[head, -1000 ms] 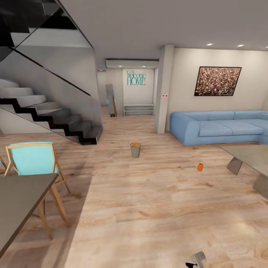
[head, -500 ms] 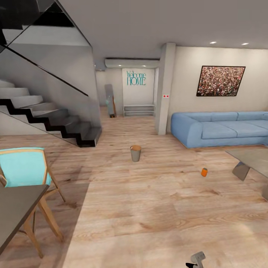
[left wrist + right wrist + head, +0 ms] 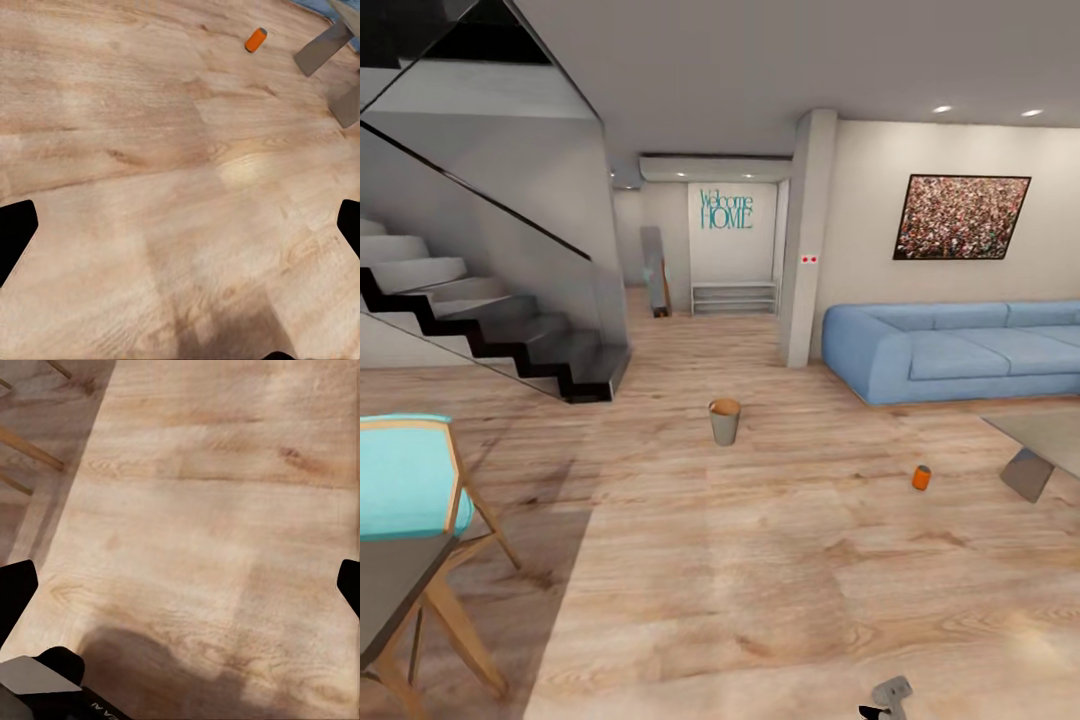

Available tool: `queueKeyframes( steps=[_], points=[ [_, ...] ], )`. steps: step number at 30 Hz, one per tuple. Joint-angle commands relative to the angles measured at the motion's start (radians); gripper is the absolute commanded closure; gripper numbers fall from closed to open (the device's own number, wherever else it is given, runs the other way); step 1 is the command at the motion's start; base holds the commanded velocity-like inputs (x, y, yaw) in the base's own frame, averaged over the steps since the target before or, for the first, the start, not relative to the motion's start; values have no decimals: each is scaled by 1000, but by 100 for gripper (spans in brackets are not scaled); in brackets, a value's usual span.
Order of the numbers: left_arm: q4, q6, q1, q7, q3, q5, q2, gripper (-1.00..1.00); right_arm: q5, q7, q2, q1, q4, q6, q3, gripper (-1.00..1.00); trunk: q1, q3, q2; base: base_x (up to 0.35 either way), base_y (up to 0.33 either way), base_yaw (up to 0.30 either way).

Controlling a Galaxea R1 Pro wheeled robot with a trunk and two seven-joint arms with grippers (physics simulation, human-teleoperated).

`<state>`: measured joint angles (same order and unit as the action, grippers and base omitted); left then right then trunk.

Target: Put the three can of soda from the living room inside the tash can in the kitchen.

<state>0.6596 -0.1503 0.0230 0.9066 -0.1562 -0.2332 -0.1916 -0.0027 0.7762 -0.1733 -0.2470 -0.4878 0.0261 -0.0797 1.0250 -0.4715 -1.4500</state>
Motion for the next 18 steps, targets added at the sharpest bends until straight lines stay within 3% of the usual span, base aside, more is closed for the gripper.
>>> queueKeyframes(
  steps=[1, 18],
  points=[
    [0, 0, 0, 0, 0, 0, 0, -100, 0, 0, 0, 0, 0, 0, 0, -100, 0, 0, 0, 347, 0, 0],
    [0, 0, 0, 0, 0, 0, 0, -100, 1, 0, 0, 0, 0, 0, 0, -100, 0, 0, 0, 347, 0, 0]
  ],
)
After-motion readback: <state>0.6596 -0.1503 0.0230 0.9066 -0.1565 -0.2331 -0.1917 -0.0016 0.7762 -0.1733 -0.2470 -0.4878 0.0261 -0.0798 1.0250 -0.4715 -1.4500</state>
